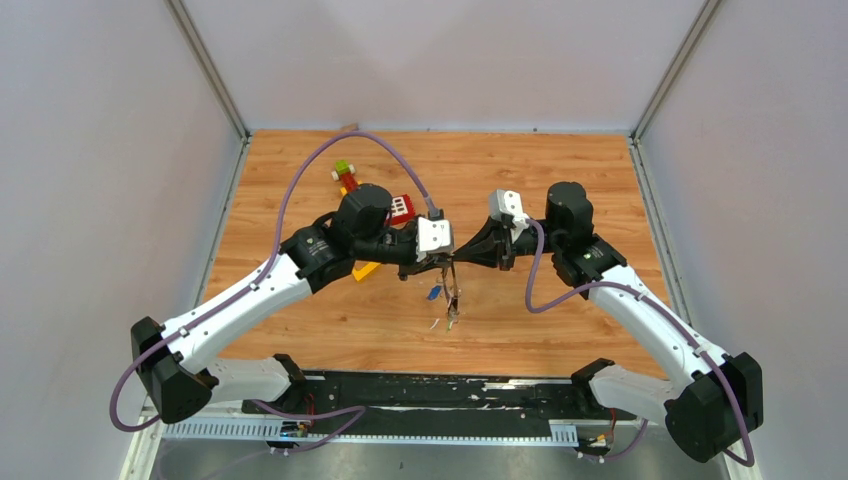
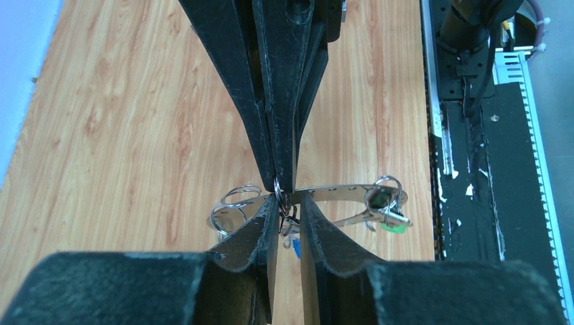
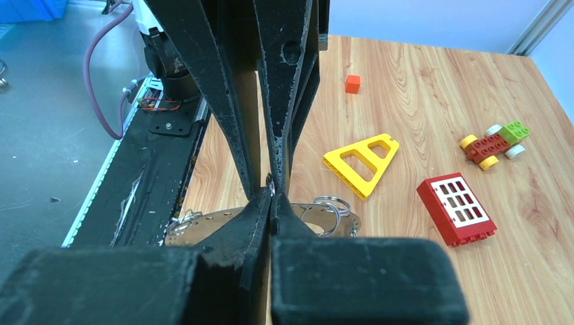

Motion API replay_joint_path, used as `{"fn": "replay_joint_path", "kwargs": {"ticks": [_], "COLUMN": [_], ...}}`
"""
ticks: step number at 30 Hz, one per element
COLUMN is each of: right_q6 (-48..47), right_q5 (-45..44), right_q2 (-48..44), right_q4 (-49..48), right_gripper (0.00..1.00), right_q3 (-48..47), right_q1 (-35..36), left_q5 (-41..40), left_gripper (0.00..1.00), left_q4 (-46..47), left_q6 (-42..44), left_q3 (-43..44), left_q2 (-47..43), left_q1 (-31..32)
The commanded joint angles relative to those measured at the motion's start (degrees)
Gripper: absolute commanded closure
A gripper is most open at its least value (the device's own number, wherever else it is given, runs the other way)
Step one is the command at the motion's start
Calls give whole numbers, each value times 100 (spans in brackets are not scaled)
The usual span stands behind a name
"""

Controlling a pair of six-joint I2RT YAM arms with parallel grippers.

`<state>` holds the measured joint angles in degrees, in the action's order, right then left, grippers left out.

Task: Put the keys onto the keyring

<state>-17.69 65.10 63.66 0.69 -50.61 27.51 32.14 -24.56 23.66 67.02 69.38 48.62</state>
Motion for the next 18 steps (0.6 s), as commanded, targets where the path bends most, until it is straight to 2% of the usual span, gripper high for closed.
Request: {"fn": "replay_joint_path", "kwargs": {"ticks": [1,10,18], "right_q6": [-111,-102,-103], "right_q5": [99,91,93], "right_q2": [-65,-64,-73], "right_q4": [-89,-88,-94], "right_gripper": [100,100,100], "right_q3": [-114,-122,-123], "right_q1": [4,8,6], "left_q5": [161,187,155], "left_gripper": [77,86,83], "left_q4": [318,239,128], "left_q6": [-200,-160,-84], "left_q3": [43,13,5], "left_q2": [-229,-200,-163], "left_q1": [-40,-54,-63]}}
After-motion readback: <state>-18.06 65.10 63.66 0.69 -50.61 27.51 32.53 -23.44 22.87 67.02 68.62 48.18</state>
